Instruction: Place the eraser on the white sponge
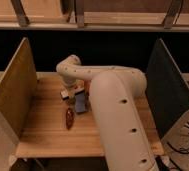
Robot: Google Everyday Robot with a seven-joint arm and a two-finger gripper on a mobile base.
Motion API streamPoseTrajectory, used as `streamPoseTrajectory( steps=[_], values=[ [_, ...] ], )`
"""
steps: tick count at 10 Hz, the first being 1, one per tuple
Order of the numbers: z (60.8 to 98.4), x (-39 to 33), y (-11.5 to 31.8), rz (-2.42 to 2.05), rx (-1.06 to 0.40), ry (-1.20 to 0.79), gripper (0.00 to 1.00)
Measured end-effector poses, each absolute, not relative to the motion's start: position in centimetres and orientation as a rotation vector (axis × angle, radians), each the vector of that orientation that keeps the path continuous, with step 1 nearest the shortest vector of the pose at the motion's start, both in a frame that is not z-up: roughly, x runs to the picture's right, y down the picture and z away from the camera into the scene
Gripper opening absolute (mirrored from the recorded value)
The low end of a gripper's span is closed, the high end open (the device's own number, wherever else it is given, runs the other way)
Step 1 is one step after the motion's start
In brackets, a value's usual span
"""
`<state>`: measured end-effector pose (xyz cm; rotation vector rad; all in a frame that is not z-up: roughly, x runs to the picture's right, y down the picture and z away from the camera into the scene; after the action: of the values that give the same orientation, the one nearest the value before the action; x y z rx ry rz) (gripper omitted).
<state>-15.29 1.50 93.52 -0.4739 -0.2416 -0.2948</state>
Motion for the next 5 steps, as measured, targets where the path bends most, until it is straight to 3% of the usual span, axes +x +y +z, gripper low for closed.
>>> streamPoseTrajectory(
  steps=[5],
  values=[
    [92.9, -15.6, 0.3, -0.321, -0.442, -0.257, 0.00]
  ],
)
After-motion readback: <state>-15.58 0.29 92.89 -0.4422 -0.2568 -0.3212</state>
